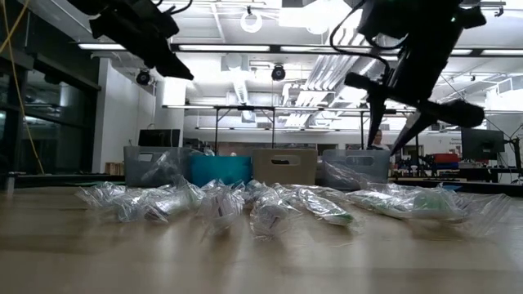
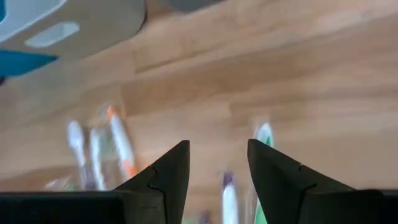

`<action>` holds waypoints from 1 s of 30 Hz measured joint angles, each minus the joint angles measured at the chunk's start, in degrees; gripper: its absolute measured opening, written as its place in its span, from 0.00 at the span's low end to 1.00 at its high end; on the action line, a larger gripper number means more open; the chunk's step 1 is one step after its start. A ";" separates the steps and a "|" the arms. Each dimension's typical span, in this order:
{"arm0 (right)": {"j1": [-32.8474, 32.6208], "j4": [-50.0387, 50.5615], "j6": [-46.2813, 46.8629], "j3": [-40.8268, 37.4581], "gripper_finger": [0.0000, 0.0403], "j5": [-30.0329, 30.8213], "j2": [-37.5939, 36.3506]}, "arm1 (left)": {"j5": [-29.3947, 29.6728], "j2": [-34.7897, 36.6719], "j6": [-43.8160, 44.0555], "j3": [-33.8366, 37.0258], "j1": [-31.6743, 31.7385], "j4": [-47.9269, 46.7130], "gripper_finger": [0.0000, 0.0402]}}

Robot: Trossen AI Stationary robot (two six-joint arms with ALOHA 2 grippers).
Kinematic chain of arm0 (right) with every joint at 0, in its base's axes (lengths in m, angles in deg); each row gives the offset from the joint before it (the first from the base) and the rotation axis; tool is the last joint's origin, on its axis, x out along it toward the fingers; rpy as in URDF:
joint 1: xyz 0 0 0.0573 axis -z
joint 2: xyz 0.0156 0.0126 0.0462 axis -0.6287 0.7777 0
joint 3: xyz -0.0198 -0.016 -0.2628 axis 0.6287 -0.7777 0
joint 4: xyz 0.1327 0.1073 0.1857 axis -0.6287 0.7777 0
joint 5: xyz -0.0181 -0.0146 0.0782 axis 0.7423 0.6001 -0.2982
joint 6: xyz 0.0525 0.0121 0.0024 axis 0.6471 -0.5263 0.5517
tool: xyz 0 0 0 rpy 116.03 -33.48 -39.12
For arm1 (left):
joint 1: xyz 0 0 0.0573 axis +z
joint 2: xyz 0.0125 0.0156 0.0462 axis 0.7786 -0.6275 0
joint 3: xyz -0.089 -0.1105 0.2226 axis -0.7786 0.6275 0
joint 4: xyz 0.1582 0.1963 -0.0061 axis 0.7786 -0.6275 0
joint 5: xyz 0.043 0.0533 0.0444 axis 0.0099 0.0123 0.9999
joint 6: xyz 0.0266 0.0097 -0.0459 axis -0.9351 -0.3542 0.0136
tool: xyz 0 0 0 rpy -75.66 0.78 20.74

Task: Pick & Place Toothbrushes
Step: Put the green toothbrush into the blue bin

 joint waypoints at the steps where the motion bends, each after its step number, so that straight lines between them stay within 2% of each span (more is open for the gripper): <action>1: -0.17 -0.11 -0.13 0.02 0.39 0.58 1.20 | -0.62 0.29 -0.01 0.00 0.00 -0.38 0.53; 6: -1.85 -1.32 2.17 0.00 0.39 0.13 6.39 | -1.22 2.40 -0.79 0.00 0.00 -3.42 0.53; 13: -4.85 -1.09 10.54 0.02 0.38 -0.15 11.59 | -1.17 3.75 -1.27 0.00 0.00 -6.28 0.53; 18: -6.01 -1.77 12.56 0.04 0.35 0.21 14.53 | -1.15 3.90 -1.29 0.00 0.00 -6.77 0.53; 25: -6.23 -1.54 12.52 0.04 0.27 -0.23 14.63 | -0.98 3.88 -1.28 0.00 0.00 -6.18 0.53; 30: -6.21 -1.55 12.44 0.04 0.14 -1.18 14.65 | -0.98 3.88 -1.27 0.00 0.00 -6.61 0.53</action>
